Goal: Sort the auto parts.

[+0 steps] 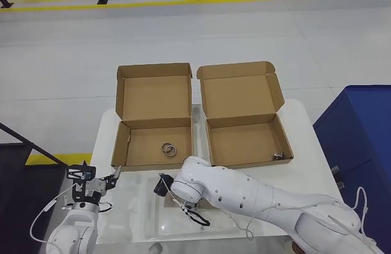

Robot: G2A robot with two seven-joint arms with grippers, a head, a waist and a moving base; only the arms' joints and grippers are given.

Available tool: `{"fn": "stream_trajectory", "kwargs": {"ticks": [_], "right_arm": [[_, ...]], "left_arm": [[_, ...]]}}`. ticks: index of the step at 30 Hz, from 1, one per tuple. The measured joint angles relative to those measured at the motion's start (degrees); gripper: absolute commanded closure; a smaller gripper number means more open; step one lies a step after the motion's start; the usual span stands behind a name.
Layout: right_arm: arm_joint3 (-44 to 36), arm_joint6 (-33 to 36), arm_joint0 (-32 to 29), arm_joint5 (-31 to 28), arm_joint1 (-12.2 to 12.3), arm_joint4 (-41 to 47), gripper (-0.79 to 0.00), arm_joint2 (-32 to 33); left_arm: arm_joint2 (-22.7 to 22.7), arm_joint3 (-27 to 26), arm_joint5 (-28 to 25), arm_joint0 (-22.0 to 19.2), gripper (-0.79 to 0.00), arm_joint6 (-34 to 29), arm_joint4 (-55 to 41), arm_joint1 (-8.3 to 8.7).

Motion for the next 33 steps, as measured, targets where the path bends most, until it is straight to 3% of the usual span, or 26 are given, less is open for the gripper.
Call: {"fn": "stream_trajectory", "kwargs": {"ticks": [25,29,31,33], "right_arm": [[9.7,0.0,0.5,-3.2,-6.0,-2.3,-0.234,-2.8],[11.5,0.0,0.1,-3.1,-6.9,-4.1,-0.129,-2.8],[12.4,0.0,-0.1,-2.9,-7.4,-4.8,0.000,-2.8],[13.3,0.0,-0.2,-2.9,-8.0,-5.4,0.000,-2.8]], "left_arm": [[0.0,0.0,0.0,0.0,-0.785,0.0,0.0,0.00],[0.0,0.0,0.0,0.0,-0.785,0.0,0.0,0.00],[0.0,0.0,0.0,0.0,-0.785,0.0,0.0,0.00],[0.0,0.0,0.0,0.0,-0.785,0.0,0.0,0.00]]}}
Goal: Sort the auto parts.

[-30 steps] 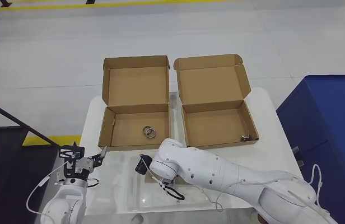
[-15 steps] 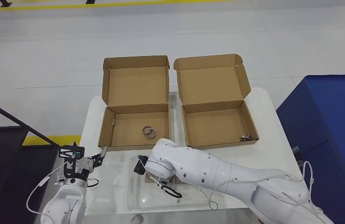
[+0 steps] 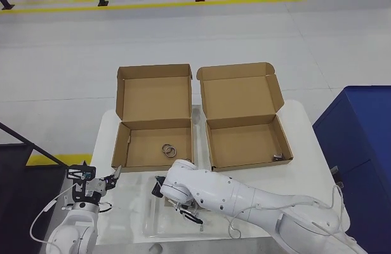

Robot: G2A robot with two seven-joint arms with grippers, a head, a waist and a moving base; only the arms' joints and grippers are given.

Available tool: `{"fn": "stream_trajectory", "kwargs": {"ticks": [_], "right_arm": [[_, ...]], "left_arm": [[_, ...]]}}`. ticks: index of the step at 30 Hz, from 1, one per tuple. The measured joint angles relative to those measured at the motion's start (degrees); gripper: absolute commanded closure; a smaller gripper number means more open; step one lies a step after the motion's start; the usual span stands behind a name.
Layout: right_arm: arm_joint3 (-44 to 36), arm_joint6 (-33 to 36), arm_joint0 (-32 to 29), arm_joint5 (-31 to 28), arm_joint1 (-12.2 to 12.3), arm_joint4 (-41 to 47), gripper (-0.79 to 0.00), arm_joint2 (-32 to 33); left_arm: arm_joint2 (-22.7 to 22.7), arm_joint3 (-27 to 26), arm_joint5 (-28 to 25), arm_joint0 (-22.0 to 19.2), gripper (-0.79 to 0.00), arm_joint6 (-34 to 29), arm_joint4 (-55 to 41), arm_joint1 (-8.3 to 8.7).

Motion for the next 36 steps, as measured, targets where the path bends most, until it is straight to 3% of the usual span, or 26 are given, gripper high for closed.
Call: {"fn": "stream_trajectory", "kwargs": {"ticks": [7,25,30,36], "right_arm": [[1.1,0.0,0.6,0.2,-1.2,0.4,0.000,0.0],[-1.0,0.0,1.6,1.8,-1.7,4.5,0.000,1.2],[-4.0,0.0,1.7,-0.6,1.0,9.8,0.000,6.9],[-12.3,0.0,-3.4,-5.5,7.5,13.6,0.000,18.5]], "left_arm": [[0.0,0.0,0.0,0.0,-0.785,0.0,0.0,0.00],[0.0,0.0,0.0,0.0,-0.785,0.0,0.0,0.00],[0.0,0.0,0.0,0.0,-0.785,0.0,0.0,0.00],[0.0,0.0,0.0,0.0,-0.785,0.0,0.0,0.00]]}}
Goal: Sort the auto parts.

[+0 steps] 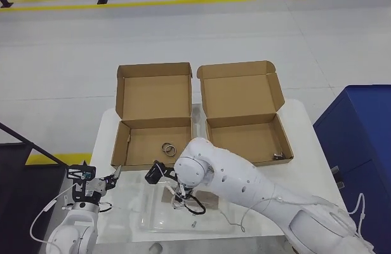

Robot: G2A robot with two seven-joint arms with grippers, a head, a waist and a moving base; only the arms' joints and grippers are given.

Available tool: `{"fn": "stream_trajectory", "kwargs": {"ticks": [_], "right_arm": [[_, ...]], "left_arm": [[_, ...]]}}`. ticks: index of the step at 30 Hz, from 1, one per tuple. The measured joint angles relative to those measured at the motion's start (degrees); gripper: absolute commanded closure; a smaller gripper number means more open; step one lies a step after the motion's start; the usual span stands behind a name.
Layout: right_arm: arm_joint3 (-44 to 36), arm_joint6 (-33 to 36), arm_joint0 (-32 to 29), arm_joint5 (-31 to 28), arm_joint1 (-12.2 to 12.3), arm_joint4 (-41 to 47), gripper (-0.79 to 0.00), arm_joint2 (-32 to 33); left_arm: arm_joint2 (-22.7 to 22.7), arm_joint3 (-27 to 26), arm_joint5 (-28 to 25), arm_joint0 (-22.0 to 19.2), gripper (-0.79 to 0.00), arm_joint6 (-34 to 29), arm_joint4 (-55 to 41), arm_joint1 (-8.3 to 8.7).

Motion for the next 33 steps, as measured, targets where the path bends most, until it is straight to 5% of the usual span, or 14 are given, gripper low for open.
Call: {"fn": "stream_trajectory", "kwargs": {"ticks": [4,17,22,33], "right_arm": [[-6.4,0.0,-6.0,-4.8,4.5,2.2,0.000,9.0],[-6.1,-1.2,-6.9,-5.2,4.7,3.7,0.000,9.9],[-4.4,0.0,-8.2,-13.0,6.3,25.0,0.000,18.1],[-9.7,0.0,-5.9,-12.9,14.7,66.0,0.000,18.6]], "left_arm": [[0.0,0.0,0.0,0.0,-0.785,0.0,0.0,0.00],[0.0,0.0,0.0,0.0,-0.785,0.0,0.0,0.00],[0.0,0.0,0.0,0.0,-0.785,0.0,0.0,0.00],[0.0,0.0,0.0,0.0,-0.785,0.0,0.0,0.00]]}}
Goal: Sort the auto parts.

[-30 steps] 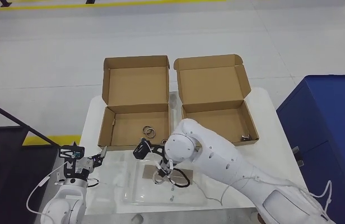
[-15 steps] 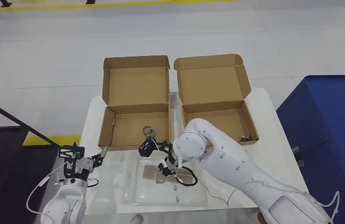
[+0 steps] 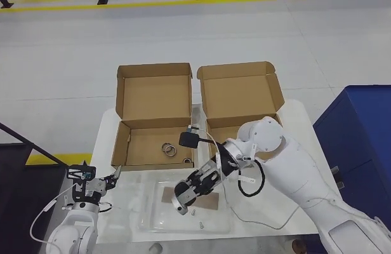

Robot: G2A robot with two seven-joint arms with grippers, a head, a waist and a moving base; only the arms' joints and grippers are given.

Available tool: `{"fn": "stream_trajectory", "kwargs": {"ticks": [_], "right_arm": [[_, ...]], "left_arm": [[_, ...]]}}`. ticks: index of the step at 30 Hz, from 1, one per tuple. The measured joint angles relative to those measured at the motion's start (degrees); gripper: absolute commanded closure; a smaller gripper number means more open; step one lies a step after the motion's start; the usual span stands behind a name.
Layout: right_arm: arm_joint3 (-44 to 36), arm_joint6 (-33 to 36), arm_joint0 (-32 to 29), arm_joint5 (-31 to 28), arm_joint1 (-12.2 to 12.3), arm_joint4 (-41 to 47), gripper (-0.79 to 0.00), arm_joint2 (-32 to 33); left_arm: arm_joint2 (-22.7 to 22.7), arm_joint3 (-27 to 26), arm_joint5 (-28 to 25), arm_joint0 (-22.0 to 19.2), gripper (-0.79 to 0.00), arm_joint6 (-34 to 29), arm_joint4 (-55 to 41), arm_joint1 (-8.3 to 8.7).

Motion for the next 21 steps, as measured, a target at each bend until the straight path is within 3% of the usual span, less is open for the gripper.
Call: {"fn": "stream_trajectory", "kwargs": {"ticks": [5,14,21], "right_arm": [[0.5,0.0,0.2,0.0,1.2,14.6,0.000,-1.7],[-1.3,-0.7,-1.9,1.7,0.6,17.3,0.000,-2.4],[-0.5,0.0,-4.0,12.6,-2.6,46.9,0.000,-9.4]], "left_arm": [[0.0,0.0,0.0,0.0,-0.785,0.0,0.0,0.00],[0.0,0.0,0.0,0.0,-0.785,0.0,0.0,0.00],[0.0,0.0,0.0,0.0,-0.785,0.0,0.0,0.00]]}}
